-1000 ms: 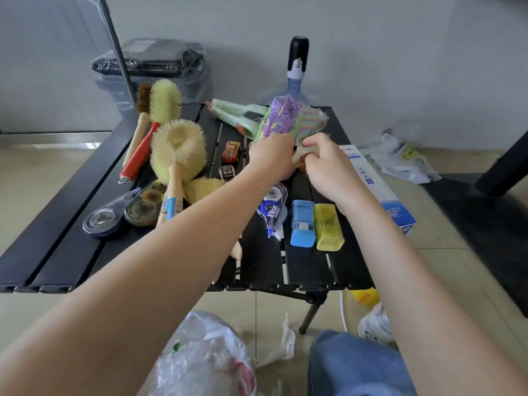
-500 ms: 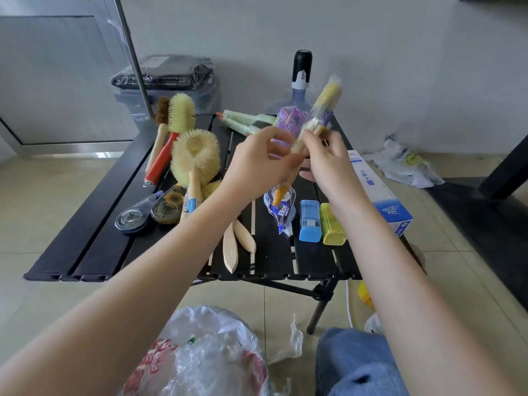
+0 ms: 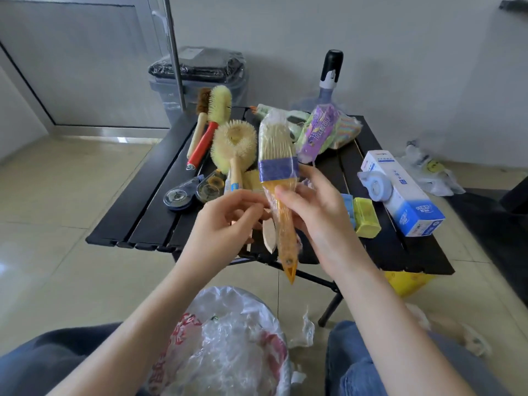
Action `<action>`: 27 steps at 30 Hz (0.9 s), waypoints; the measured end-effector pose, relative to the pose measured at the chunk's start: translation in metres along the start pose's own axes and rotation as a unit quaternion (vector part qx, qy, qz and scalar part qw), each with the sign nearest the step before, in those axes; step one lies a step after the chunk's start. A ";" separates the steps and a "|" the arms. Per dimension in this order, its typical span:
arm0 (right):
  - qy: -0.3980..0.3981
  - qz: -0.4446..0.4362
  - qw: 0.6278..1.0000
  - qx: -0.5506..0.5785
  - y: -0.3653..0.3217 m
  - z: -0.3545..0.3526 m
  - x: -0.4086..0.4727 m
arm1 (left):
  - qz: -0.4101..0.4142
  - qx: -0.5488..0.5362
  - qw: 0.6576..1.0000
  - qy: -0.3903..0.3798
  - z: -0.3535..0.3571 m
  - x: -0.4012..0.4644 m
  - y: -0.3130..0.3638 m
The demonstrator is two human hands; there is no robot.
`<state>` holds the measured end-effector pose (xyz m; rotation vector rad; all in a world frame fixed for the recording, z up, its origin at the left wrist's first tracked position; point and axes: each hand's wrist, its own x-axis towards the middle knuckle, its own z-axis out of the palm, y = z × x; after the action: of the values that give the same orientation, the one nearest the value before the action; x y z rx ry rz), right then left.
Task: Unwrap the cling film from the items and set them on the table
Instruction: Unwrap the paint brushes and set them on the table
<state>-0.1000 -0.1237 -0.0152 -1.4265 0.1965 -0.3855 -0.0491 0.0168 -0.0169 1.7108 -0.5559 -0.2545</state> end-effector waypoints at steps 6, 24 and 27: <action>-0.024 -0.011 1.000 -0.013 0.016 0.014 -0.012 | 0.024 -0.018 0.996 0.081 -0.014 -0.004 -0.013; -0.052 -0.049 0.994 -0.077 0.028 0.028 -0.024 | -0.008 -0.099 0.994 0.043 -0.019 -0.013 -0.008; -0.044 -0.079 0.989 -0.114 0.030 0.026 -0.024 | 0.000 -0.112 0.989 0.093 -0.021 -0.012 -0.007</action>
<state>-0.1081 -0.0877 -0.0433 -1.6872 0.0571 -0.4386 -0.0482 0.0415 -0.0205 1.4986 -0.3745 -0.1495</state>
